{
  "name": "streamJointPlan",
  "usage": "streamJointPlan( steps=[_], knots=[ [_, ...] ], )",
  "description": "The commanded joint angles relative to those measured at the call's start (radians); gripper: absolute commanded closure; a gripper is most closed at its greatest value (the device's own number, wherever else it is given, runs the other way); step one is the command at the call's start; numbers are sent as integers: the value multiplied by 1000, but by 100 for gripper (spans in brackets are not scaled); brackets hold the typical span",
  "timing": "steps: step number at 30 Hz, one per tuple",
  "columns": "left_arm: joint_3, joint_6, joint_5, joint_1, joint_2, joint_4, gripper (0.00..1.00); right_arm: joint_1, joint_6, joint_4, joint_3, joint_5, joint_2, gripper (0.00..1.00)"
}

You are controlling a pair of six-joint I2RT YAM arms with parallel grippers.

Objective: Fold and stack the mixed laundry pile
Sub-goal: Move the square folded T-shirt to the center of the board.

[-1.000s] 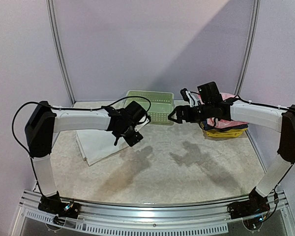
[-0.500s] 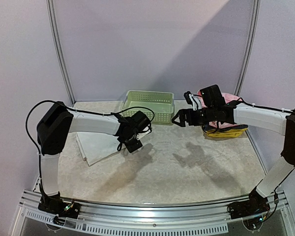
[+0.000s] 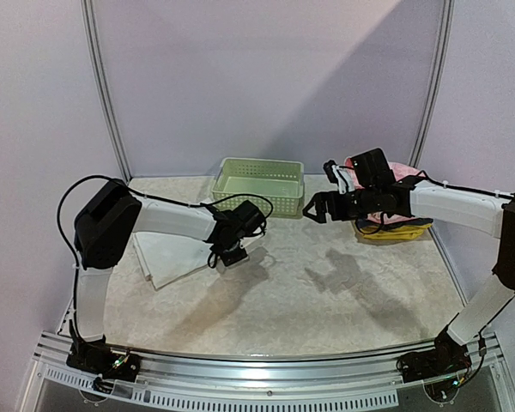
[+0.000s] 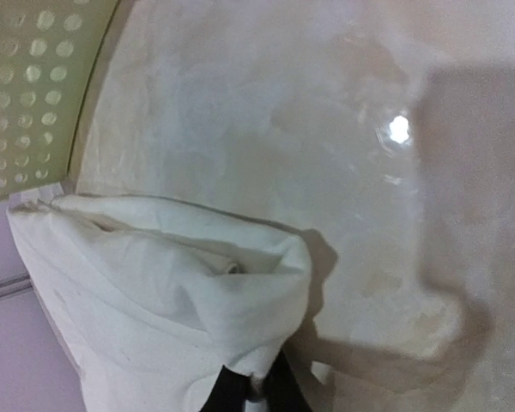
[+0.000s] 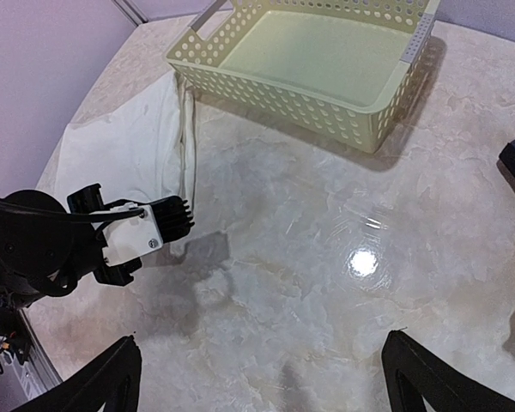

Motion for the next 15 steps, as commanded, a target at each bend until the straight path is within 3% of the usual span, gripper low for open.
streamJointPlan(
  steps=[1,8,15],
  knots=[
    [-12,17,-3,2,26,30,100,4,-9,-17,-23,31,-26,1],
    [-72,-15,20,-32,-31,36,100,4,-3,-23,-24,46,-33,1],
    [-152,-78,45,-143,-84,40,100,3,16,-19,-40,50,-40,1]
  ],
)
